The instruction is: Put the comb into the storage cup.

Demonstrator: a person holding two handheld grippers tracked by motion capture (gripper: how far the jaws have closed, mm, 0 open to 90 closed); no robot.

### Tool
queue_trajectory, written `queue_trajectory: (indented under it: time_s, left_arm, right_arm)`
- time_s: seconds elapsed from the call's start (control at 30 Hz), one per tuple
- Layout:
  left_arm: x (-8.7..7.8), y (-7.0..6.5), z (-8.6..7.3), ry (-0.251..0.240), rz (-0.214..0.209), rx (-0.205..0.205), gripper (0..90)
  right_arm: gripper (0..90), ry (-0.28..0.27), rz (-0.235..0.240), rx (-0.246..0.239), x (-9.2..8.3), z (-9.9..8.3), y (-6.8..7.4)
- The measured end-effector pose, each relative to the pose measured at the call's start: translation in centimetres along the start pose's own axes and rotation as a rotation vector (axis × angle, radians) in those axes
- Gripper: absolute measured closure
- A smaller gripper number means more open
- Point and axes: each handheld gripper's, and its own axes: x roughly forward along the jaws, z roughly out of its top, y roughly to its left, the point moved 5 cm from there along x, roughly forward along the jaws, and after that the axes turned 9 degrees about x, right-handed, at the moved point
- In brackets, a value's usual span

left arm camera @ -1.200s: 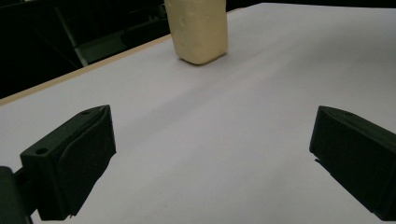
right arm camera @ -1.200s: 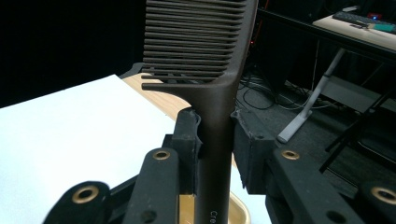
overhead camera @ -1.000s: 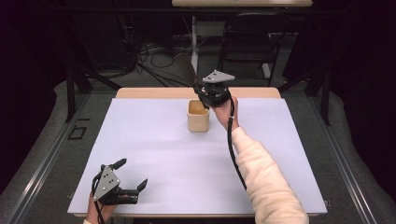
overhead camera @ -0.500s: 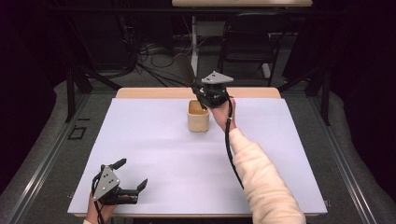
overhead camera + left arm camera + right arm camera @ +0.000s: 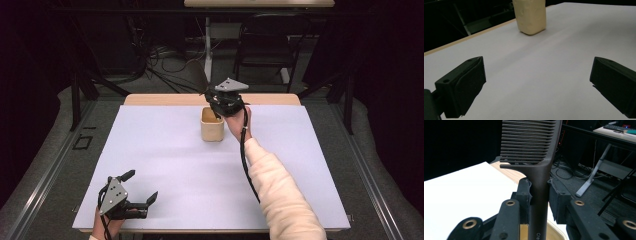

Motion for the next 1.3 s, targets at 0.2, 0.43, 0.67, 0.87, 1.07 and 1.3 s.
queue_trajectory:
  time_s: [0.2, 0.43, 0.67, 0.87, 1.07, 1.3]
  left_arm:
    - [0.0, 0.0, 0.0, 0.001, 0.0, -0.001, 0.3]
    - [0.0, 0.0, 0.0, 0.001, 0.003, -0.003, 0.3]
    - [0.0, 0.0, 0.0, -0.001, 0.002, -0.001, 0.3]
    - [0.0, 0.0, 0.0, -0.001, 0.003, -0.001, 0.3]
    - [0.0, 0.0, 0.0, 0.001, 0.006, -0.002, 0.3]
    - [0.0, 0.0, 0.0, 0.001, 0.003, 0.002, 0.3]
  right_arm:
    - [71.6, 0.004, -0.005, 0.004, 0.3, -0.5, -0.1]
    - [71.7, 0.008, 0.0, 0.004, 0.5, -0.8, -0.2]
    - [71.6, 0.022, 0.004, -0.005, 0.7, -1.3, -0.1]
    - [71.6, 0.033, 0.01, -0.007, 0.9, -1.7, -0.1]
    - [71.7, 0.036, 0.01, -0.008, 1.0, -1.9, -0.2]
    - [71.6, 0.052, 0.015, -0.003, 1.2, -2.3, -0.1]
